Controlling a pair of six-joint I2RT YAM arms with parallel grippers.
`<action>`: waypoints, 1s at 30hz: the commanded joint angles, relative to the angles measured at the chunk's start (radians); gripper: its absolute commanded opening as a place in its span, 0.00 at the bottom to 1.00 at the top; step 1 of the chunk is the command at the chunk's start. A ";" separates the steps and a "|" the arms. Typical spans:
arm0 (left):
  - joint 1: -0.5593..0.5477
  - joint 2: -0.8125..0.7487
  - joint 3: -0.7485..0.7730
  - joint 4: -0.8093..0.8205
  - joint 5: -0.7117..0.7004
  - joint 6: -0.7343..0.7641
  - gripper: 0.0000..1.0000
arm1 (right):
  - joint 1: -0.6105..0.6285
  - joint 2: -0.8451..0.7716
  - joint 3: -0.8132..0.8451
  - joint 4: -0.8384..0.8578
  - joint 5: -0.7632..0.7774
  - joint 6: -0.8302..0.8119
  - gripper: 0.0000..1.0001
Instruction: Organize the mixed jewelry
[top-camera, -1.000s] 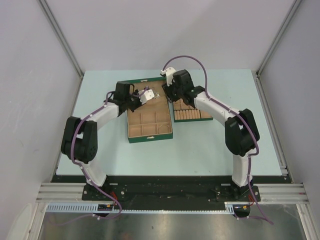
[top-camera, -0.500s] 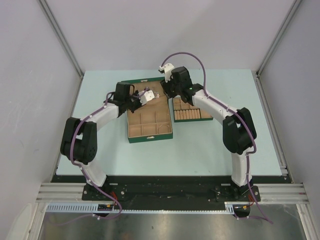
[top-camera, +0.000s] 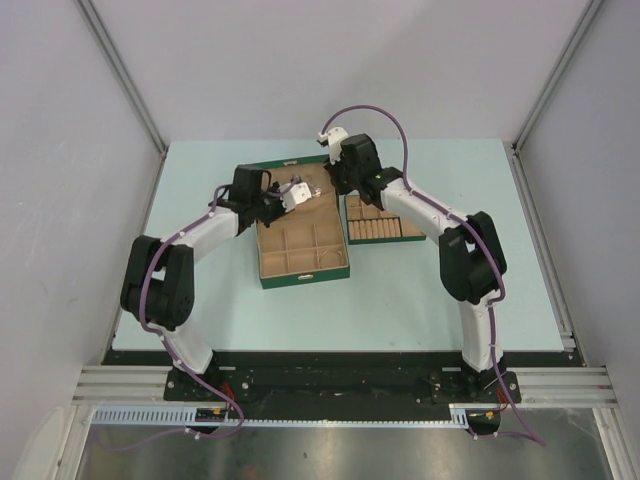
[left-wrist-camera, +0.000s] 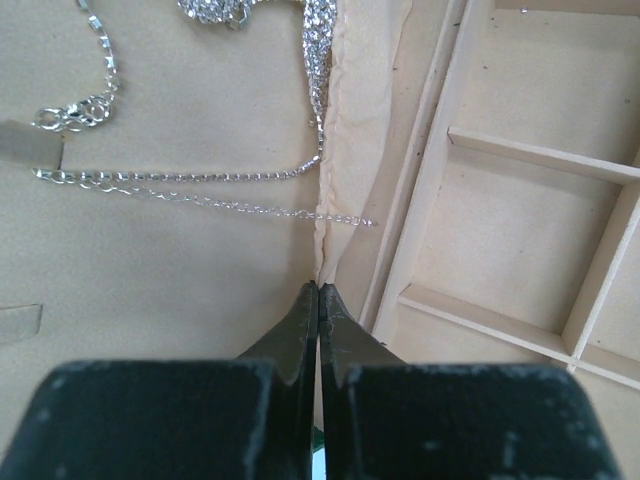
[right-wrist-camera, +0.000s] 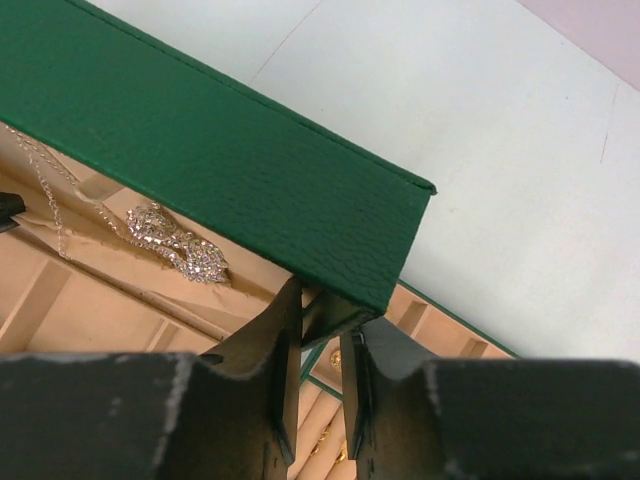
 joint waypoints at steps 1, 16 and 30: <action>-0.025 -0.057 -0.003 -0.020 0.084 0.017 0.00 | 0.011 -0.006 0.044 0.050 0.046 -0.012 0.13; -0.024 -0.116 -0.007 -0.037 0.161 -0.037 0.00 | 0.060 -0.001 0.087 0.049 0.226 0.017 0.00; -0.007 -0.182 -0.033 -0.021 0.207 -0.072 0.00 | 0.086 0.026 0.150 0.004 0.277 0.068 0.00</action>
